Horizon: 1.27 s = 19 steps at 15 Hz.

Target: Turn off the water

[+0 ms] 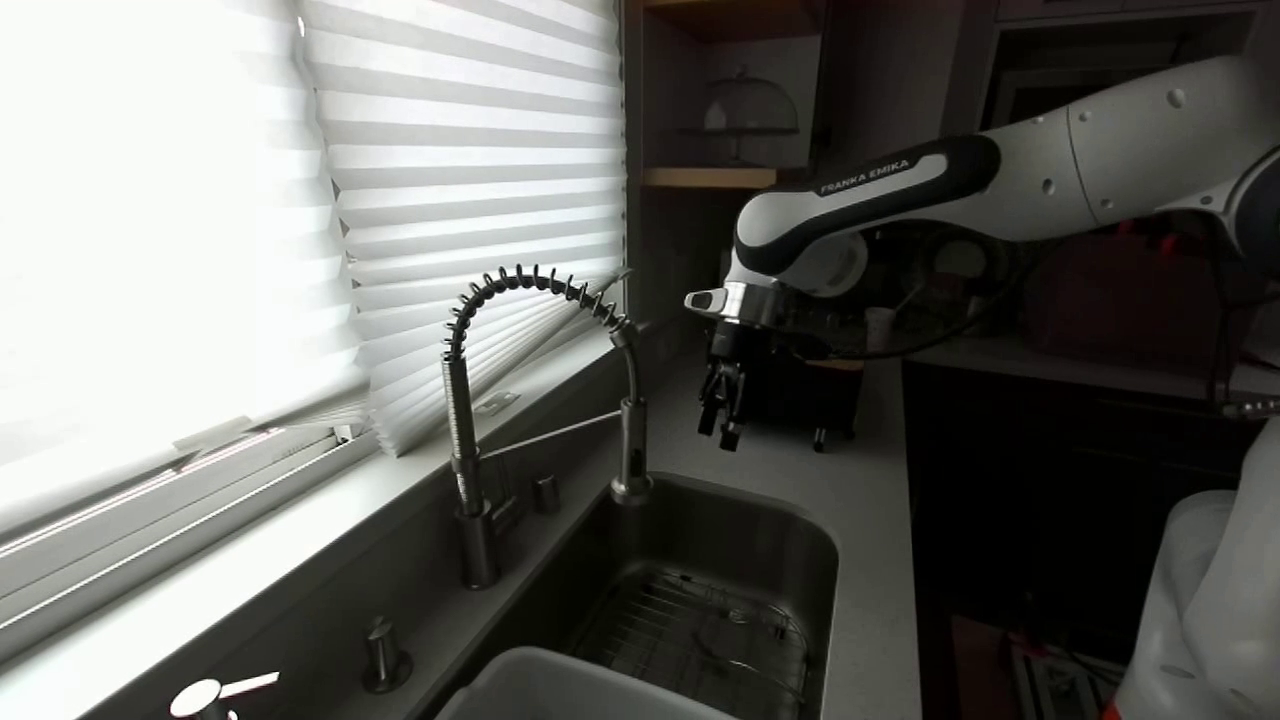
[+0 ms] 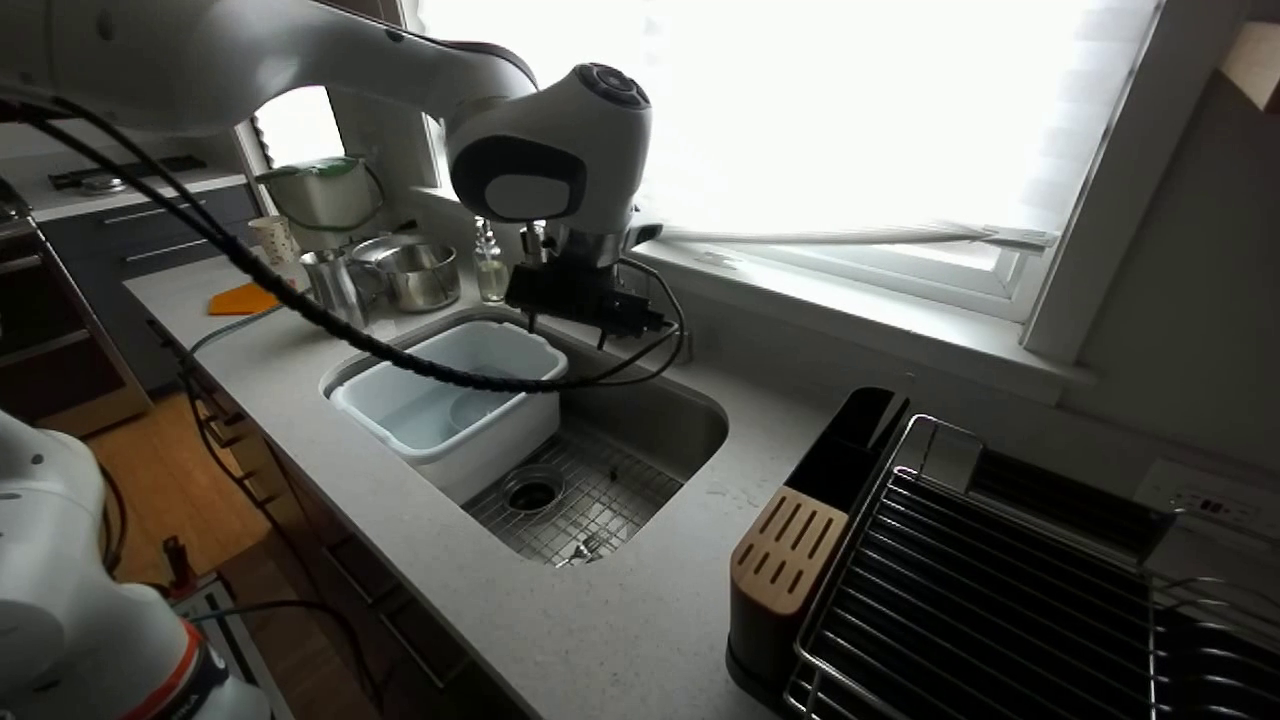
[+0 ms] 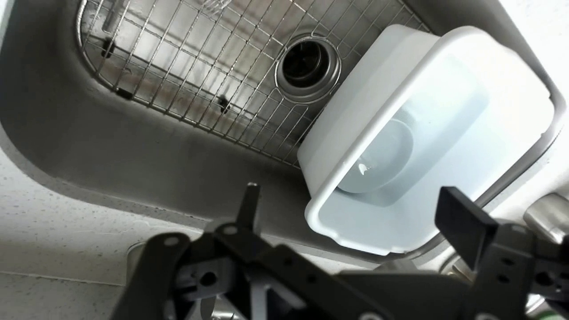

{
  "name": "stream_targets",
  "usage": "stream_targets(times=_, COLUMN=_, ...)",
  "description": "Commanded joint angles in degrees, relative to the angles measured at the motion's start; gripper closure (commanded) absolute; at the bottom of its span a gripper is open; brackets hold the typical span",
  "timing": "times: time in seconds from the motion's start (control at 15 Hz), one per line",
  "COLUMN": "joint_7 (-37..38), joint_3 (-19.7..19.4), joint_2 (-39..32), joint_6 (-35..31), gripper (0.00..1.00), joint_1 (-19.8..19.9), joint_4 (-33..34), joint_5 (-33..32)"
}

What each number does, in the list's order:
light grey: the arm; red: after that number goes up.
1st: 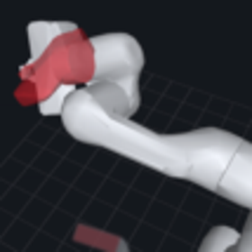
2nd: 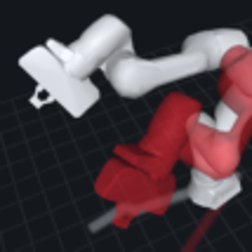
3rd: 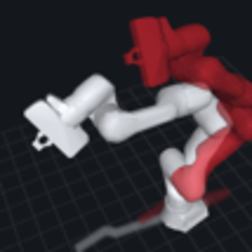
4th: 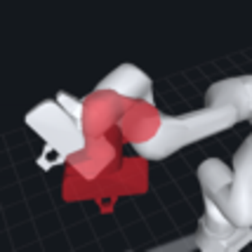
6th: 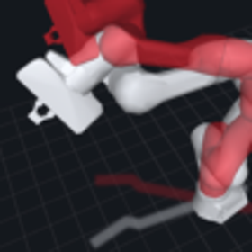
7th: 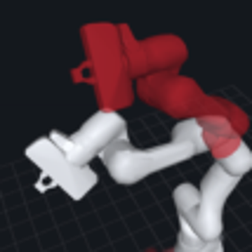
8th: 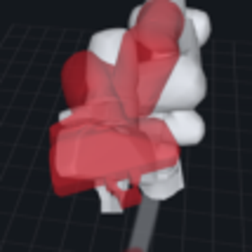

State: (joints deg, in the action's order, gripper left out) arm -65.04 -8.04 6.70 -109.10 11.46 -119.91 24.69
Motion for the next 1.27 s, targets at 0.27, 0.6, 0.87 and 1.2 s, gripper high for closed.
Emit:
stream_targets(times=0.27, joint_7=0.9, joint_3=-5.2, joint_2=16.6, joint_6=-4.4, gripper=0.00, joint_1=-0.3, joint_4=-12.2, joint_5=-4.3)
stream_targets(times=0.6, joint_7=1.8, joint_3=-6.9, joint_2=22.6, joint_6=-9.0, gripper=0.00, joint_1=-0.5, joint_4=-16.2, joint_5=-6.7)
stream_targets(times=0.87, joint_7=1.9, joint_3=-8.3, joint_2=22.1, joint_6=-8.6, gripper=0.00, joint_1=-2.0, joint_4=-14.7, joint_5=-6.8)
stream_targets(times=1.2, joint_7=2.0, joint_3=-8.4, joint_2=23.0, joint_6=-9.0, gripper=0.00, joint_1=-2.0, joint_4=-15.4, joint_5=-7.0)
